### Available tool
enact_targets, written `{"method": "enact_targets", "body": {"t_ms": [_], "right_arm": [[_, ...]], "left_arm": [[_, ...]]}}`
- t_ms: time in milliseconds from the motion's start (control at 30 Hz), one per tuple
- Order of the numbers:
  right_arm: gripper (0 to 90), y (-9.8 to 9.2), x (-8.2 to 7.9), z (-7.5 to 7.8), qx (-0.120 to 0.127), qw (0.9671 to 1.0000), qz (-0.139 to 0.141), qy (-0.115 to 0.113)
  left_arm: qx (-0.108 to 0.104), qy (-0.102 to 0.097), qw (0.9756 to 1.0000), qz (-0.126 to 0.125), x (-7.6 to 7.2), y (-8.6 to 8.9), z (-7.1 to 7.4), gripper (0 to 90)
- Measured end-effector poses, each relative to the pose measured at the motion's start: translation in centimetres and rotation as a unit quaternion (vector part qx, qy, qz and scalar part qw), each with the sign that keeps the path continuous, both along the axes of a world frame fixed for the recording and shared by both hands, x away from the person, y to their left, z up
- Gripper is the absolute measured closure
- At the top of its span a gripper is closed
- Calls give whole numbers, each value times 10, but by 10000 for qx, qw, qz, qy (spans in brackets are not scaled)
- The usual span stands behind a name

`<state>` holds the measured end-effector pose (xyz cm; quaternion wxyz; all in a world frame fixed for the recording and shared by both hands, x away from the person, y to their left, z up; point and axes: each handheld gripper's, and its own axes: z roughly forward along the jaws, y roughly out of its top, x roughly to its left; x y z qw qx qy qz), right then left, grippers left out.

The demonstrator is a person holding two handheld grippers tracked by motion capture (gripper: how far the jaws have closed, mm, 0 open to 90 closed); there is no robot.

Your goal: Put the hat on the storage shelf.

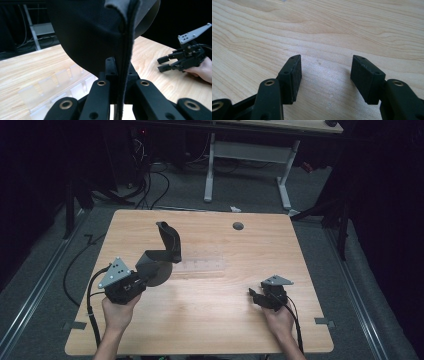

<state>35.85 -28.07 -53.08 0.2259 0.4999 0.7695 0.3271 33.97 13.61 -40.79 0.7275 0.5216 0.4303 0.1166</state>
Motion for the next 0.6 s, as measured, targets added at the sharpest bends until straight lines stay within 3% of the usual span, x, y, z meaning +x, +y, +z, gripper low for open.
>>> {"method": "enact_targets", "body": {"t_ms": [167,600], "right_arm": [[421,0,0,0,1,10000,-4,3],[421,0,0,0,1,10000,-3,3]], "left_arm": [[-39,-44,9999,109,6,5,4,867],[65,80,9991,423,32,13,2,868]]}}
